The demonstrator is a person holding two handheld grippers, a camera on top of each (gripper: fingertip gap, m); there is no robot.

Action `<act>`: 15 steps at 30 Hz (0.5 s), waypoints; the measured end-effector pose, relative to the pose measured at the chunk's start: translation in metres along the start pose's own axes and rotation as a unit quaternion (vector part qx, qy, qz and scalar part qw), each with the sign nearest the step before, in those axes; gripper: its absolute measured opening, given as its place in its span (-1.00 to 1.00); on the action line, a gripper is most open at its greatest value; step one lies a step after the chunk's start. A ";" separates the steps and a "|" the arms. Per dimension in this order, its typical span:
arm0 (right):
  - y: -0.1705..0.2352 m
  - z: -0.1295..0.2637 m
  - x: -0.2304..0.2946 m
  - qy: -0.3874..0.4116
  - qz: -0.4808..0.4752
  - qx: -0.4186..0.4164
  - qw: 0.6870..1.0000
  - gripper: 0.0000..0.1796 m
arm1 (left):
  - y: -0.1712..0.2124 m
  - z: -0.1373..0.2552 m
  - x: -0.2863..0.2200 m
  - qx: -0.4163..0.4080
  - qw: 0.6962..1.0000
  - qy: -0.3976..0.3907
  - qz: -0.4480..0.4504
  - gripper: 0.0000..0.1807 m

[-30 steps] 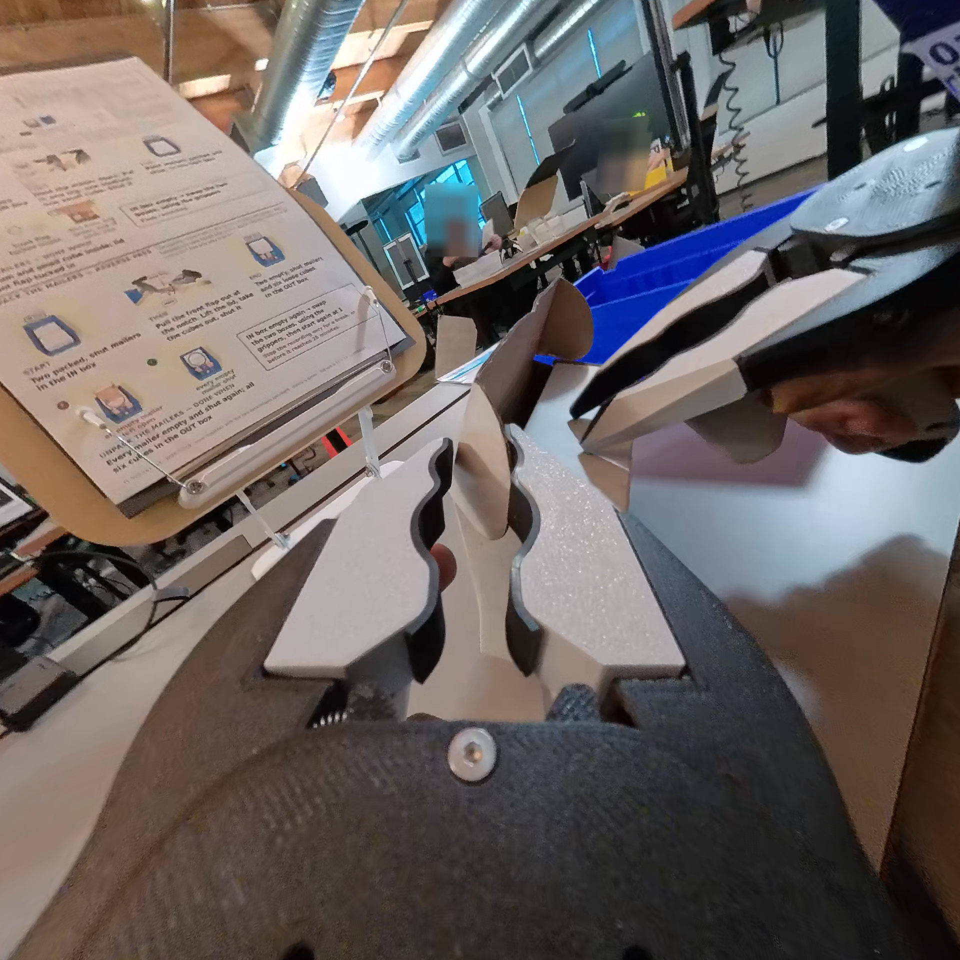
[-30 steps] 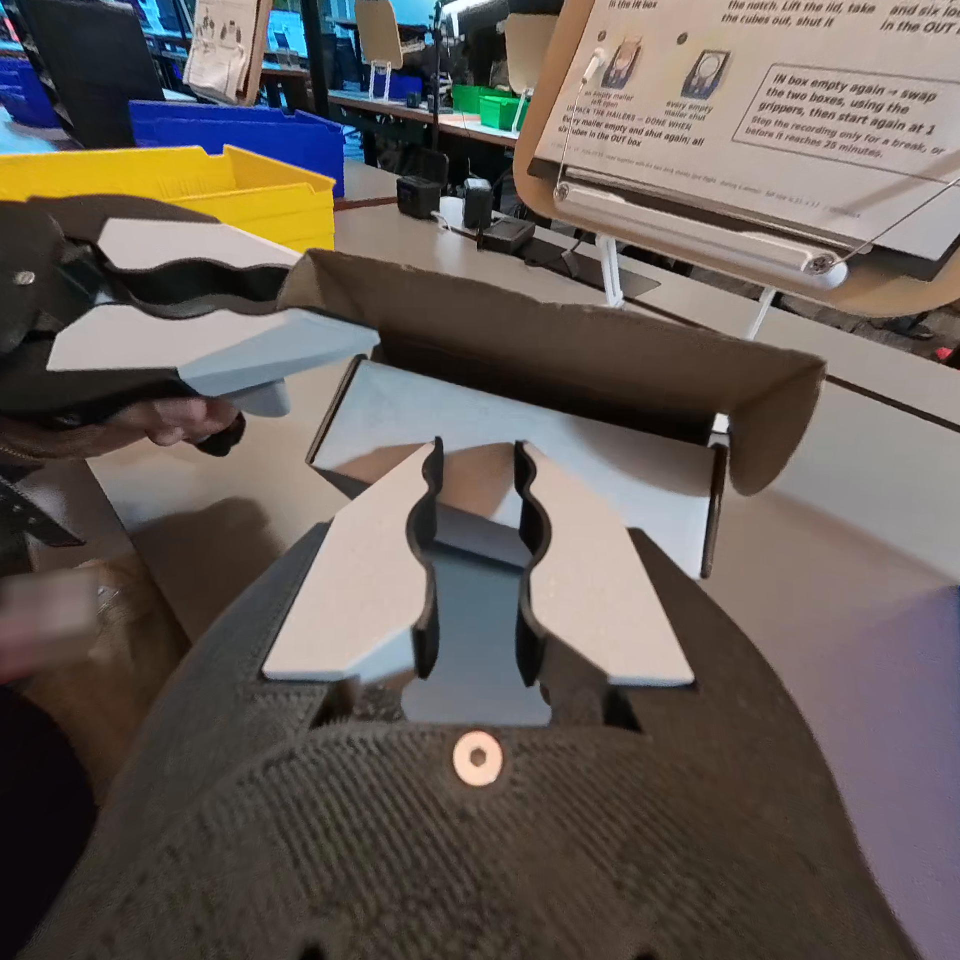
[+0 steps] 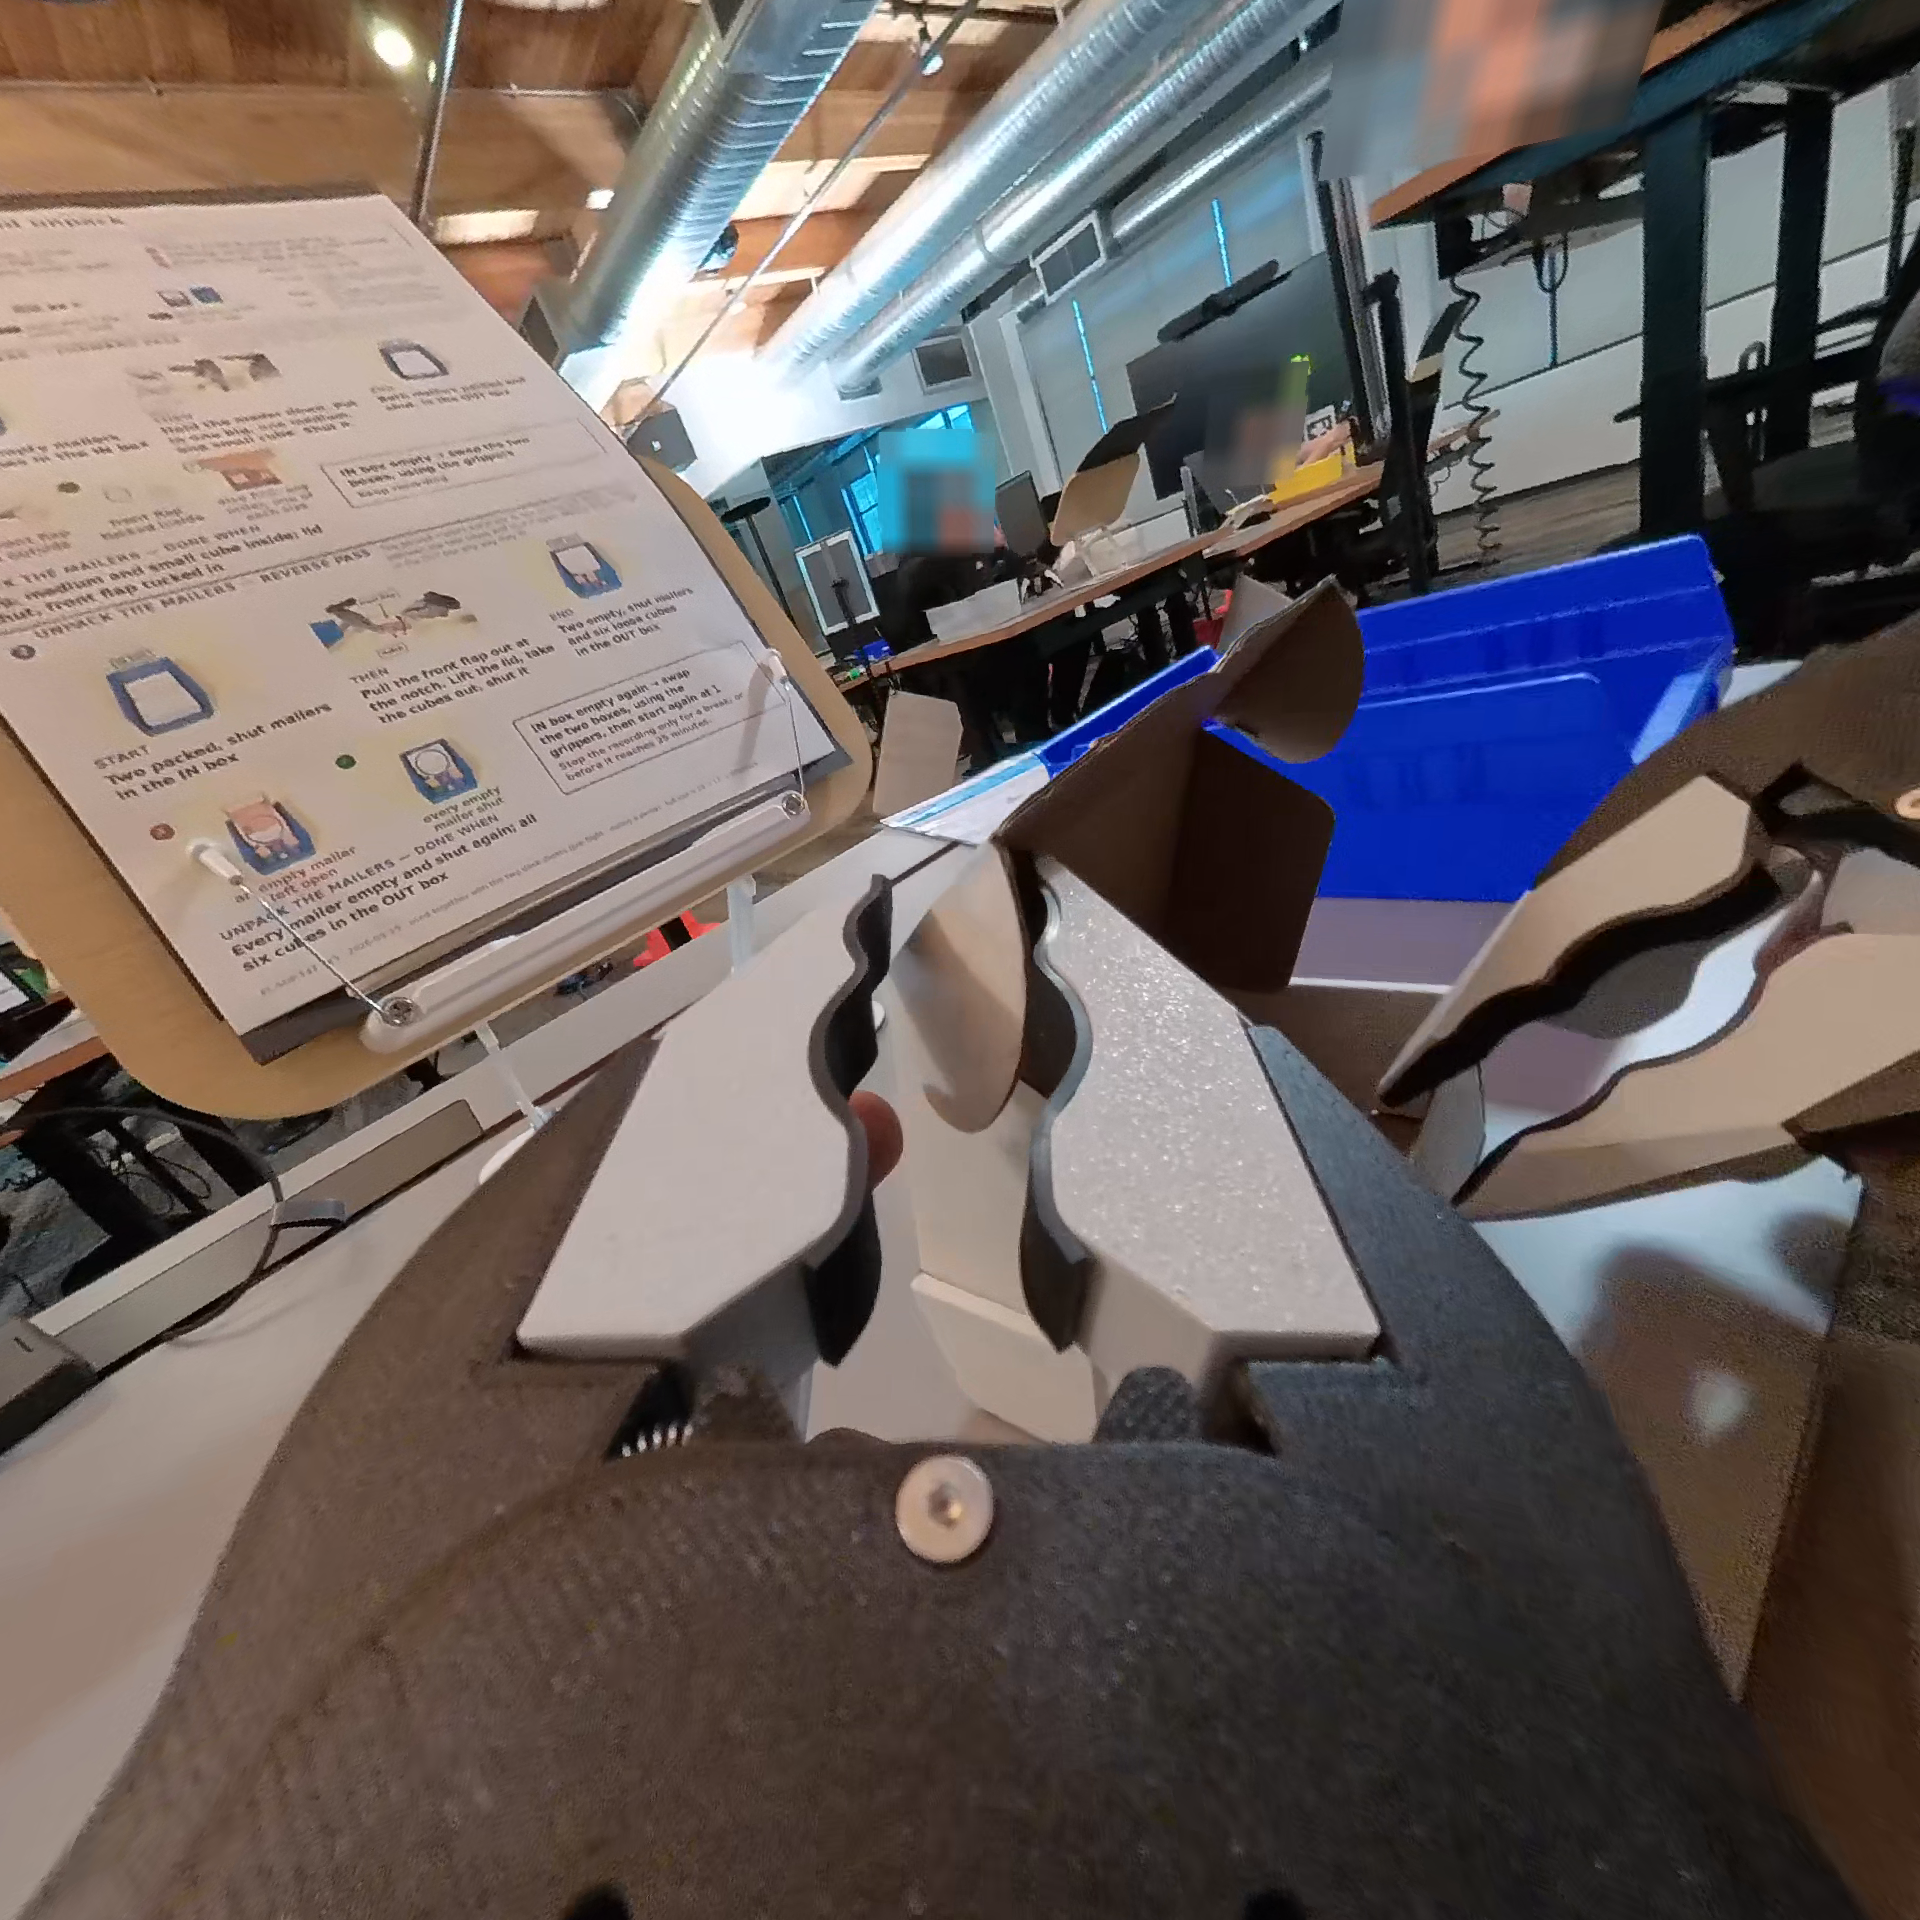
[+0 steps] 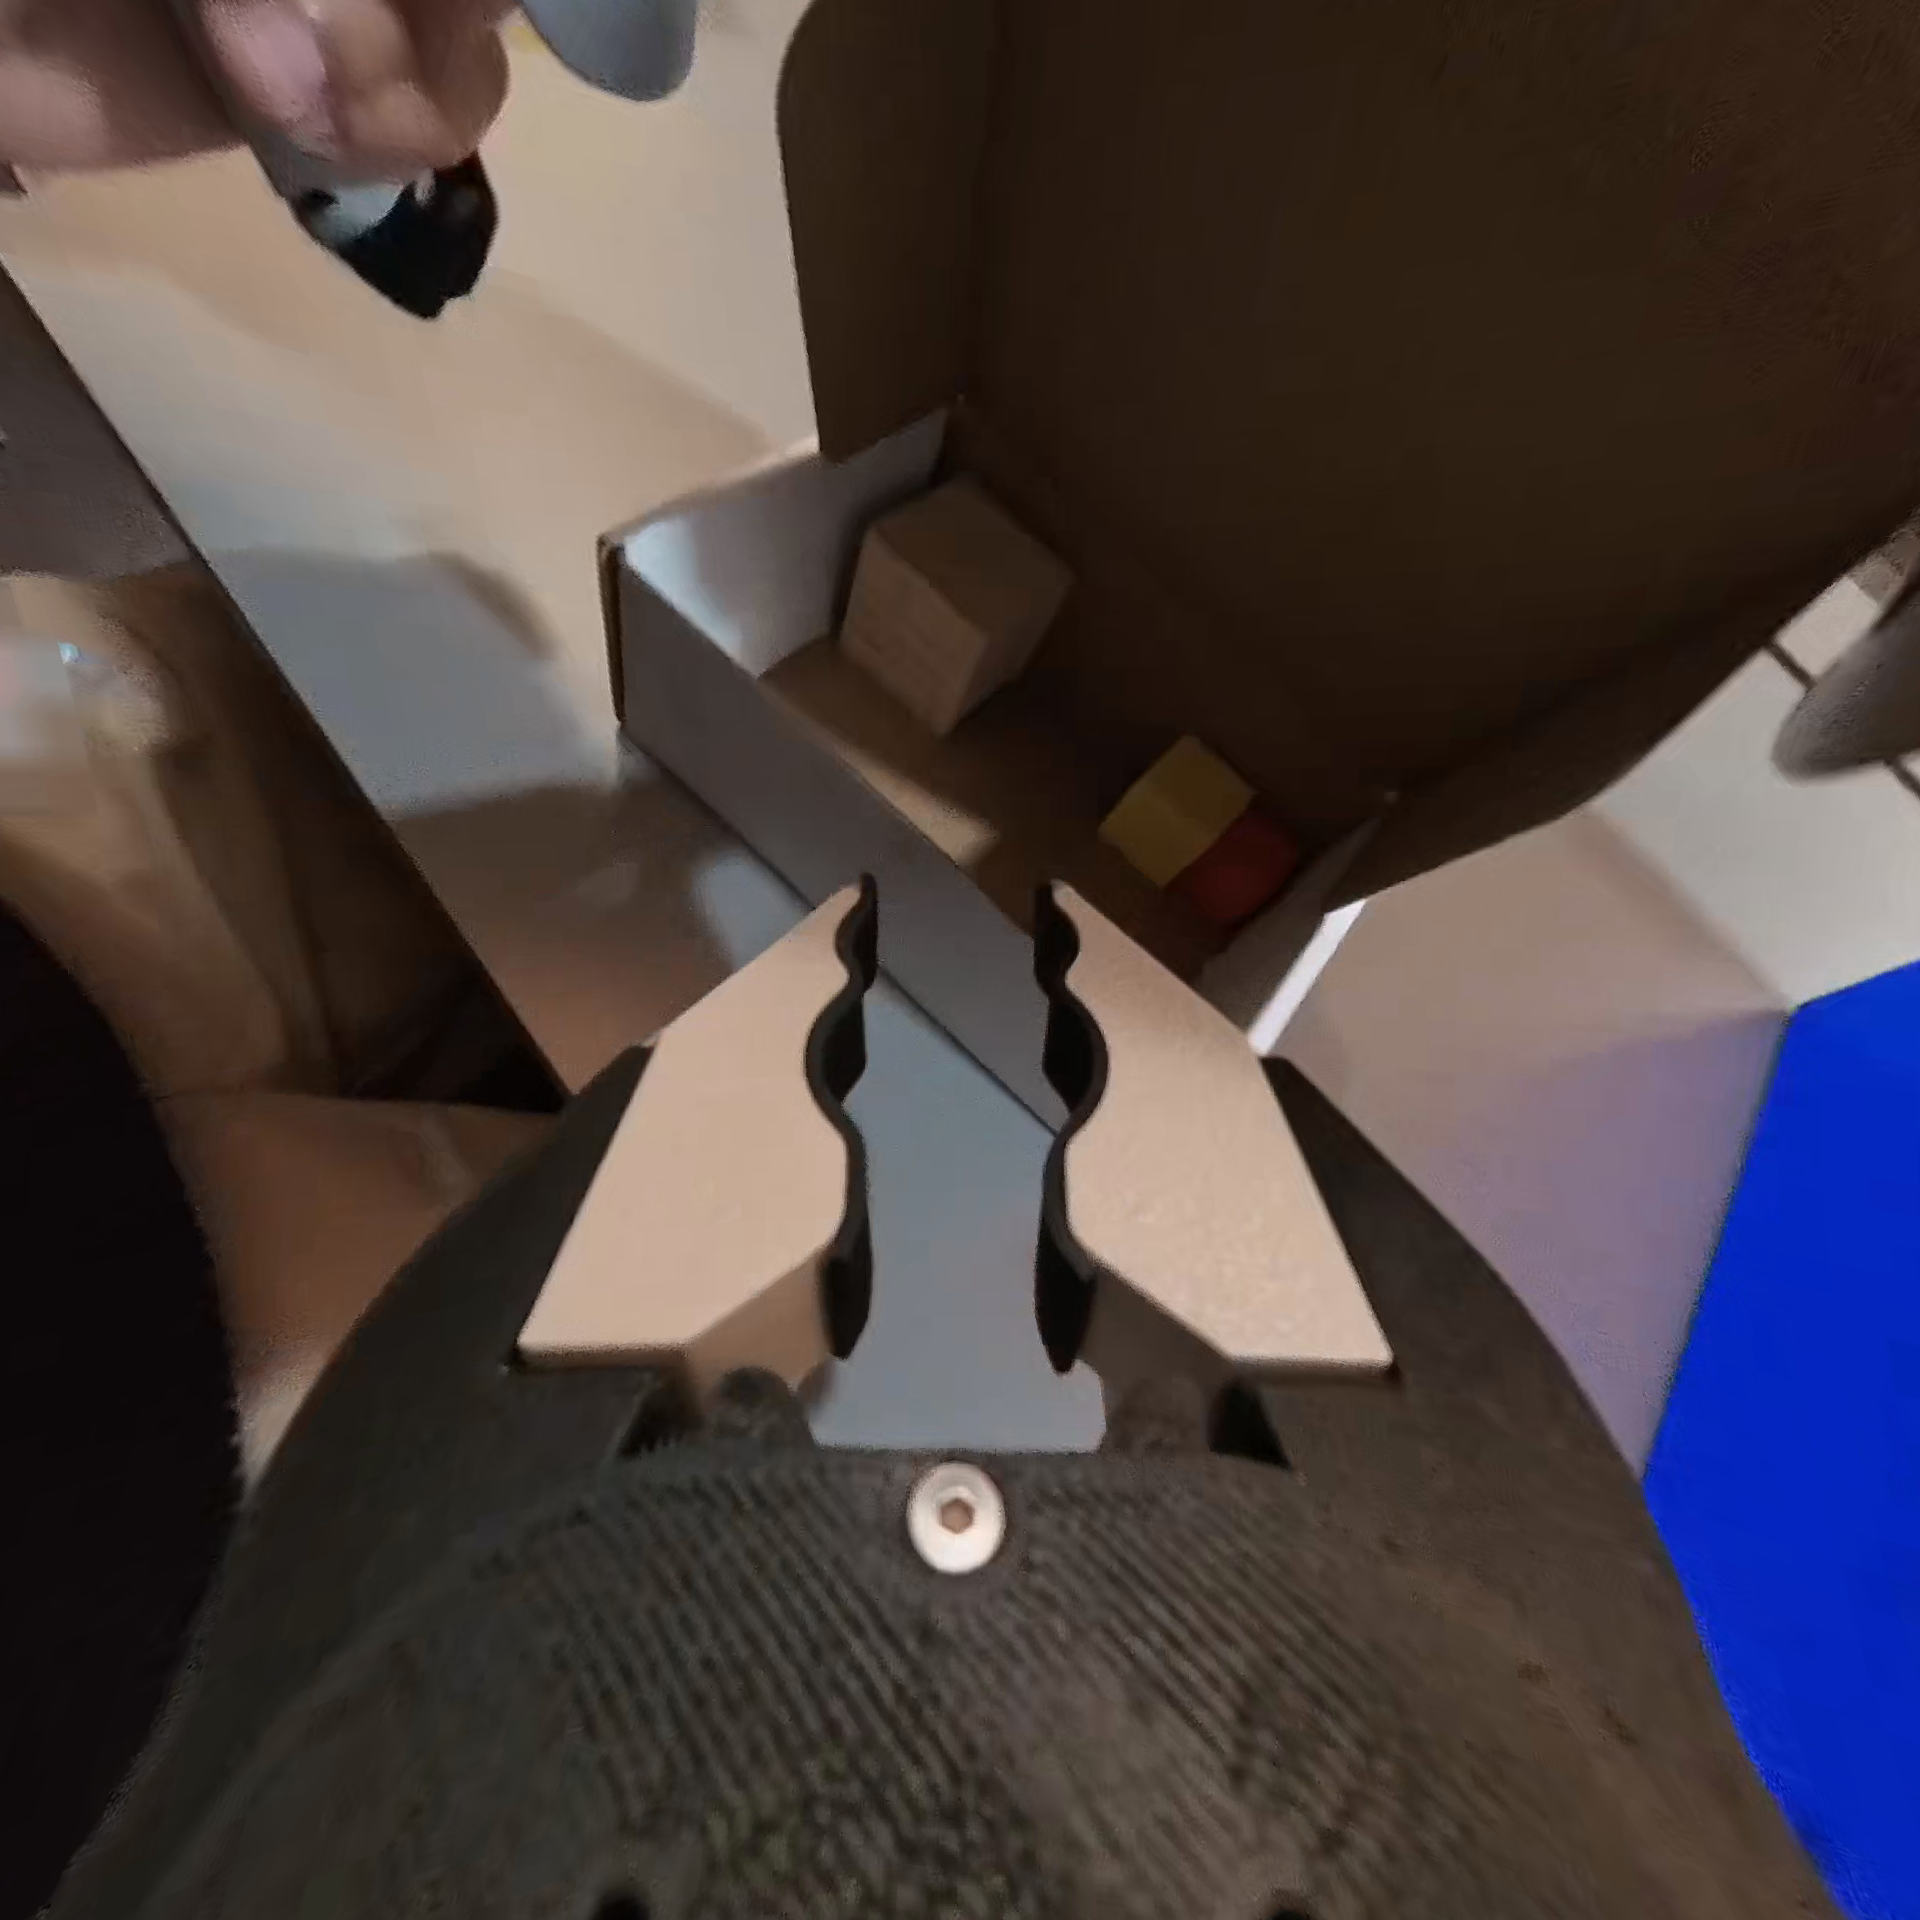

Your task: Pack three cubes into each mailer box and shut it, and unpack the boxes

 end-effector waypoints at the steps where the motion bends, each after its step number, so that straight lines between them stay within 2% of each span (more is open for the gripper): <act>1: 0.001 0.000 0.000 -0.003 -0.013 -0.003 1.000 -0.69 | -0.002 -0.001 0.003 -0.001 1.000 -0.002 0.001 -0.75; 5: 0.001 0.003 -0.003 -0.013 -0.026 0.002 1.000 -0.78 | -0.006 -0.014 0.023 0.019 0.999 -0.024 0.016 -0.68; 9: 0.002 0.004 -0.004 -0.010 -0.018 0.004 1.000 -0.82 | 0.001 -0.045 0.058 0.082 0.993 -0.079 0.035 -0.65; 13: 0.003 0.005 -0.005 -0.010 -0.012 0.005 1.000 -0.83 | 0.036 -0.082 0.093 0.191 0.971 -0.101 0.106 -0.63; 15: 0.004 0.005 -0.005 -0.012 -0.011 0.002 1.000 -0.83 | 0.058 -0.088 0.105 0.237 0.953 -0.111 0.152 -0.63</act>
Point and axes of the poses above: each gripper's, where its closed fingertips meet, z back along the fingers, y out of its underside, x = y × z across the jaws, the point moved 8 cm from there along z, back along the fingers, and after that the axes turned 5 degrees about x, right-handed, at the moved point
